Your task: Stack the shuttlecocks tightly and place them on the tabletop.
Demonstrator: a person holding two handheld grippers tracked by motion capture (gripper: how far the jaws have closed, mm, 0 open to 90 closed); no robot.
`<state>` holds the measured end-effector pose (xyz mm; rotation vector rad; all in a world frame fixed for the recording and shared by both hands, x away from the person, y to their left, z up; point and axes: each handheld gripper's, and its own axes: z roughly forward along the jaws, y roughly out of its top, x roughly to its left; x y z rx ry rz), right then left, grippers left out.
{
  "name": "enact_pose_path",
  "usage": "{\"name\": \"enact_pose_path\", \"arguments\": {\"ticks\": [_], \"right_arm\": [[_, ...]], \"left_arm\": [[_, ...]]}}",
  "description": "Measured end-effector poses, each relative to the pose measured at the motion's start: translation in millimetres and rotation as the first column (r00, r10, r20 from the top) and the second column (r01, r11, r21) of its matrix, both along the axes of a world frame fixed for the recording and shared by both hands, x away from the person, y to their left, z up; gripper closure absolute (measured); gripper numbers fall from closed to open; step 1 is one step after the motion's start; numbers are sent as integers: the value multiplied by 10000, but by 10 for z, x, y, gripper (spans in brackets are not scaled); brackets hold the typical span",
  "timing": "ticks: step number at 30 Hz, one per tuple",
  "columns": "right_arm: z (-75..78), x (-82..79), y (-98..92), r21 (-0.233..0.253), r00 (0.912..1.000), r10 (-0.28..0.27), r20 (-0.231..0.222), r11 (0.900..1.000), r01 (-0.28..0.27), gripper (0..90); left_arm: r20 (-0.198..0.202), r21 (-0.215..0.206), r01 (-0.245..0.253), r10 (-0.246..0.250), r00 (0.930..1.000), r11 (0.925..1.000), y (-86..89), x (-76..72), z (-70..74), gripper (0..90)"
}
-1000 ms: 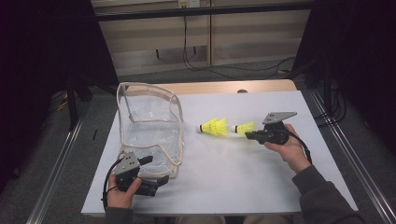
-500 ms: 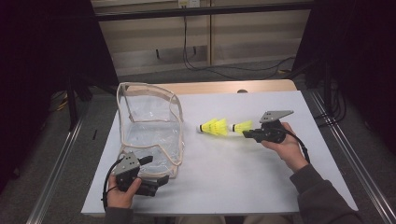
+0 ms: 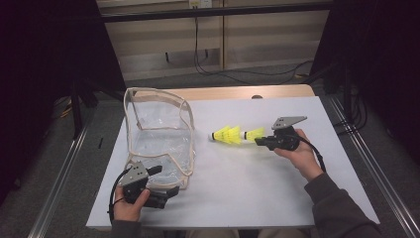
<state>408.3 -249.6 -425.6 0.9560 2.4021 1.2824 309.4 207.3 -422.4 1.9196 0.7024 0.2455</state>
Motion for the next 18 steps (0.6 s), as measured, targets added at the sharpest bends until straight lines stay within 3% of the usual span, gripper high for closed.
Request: {"name": "enact_pose_path", "arguments": {"ticks": [18], "right_arm": [[-33,67,57,-8,10000,37,11,10000,-37,890]], "left_arm": [[2,81,4,-4,10000,10000,1,-2,2,28]]}}
